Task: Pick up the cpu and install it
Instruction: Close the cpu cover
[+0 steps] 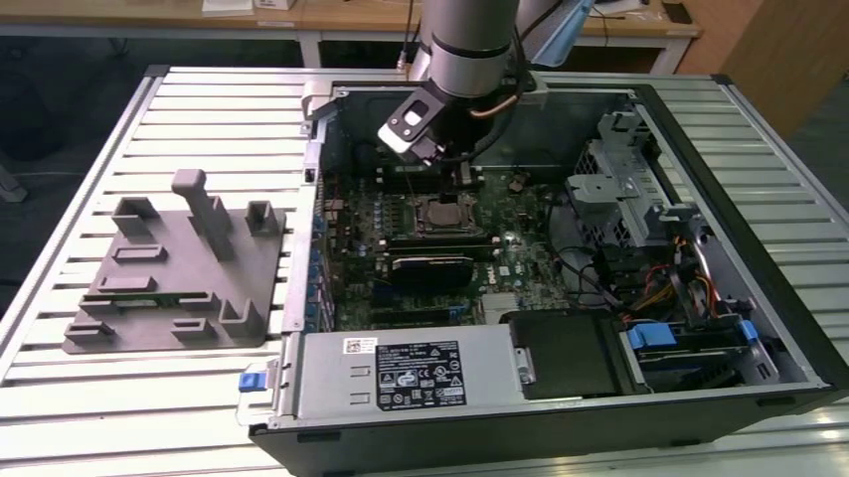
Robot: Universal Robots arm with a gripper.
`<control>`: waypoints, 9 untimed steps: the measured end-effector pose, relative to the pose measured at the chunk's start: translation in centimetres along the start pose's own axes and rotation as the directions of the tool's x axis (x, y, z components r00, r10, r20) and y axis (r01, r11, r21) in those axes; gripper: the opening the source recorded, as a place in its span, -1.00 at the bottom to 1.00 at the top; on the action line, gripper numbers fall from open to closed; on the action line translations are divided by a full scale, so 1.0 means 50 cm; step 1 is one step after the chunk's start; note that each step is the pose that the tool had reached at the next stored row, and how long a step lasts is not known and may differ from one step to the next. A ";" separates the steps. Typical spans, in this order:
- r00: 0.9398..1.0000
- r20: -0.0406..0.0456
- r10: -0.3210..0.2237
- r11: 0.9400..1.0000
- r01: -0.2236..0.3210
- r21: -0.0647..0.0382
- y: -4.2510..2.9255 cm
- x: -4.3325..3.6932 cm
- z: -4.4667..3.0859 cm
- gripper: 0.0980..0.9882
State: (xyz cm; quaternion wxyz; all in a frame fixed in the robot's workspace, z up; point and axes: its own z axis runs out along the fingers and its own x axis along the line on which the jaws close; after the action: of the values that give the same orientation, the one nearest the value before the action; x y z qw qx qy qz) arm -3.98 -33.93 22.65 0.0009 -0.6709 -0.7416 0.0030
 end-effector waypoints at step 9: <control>0.986 0.001 -0.164 0.986 0.164 0.000 0.000 0.000 0.000 -0.98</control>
State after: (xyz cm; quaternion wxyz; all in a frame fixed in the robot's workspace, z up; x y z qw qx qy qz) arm -3.98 -33.93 22.65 0.0007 -0.6074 -0.7944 0.0030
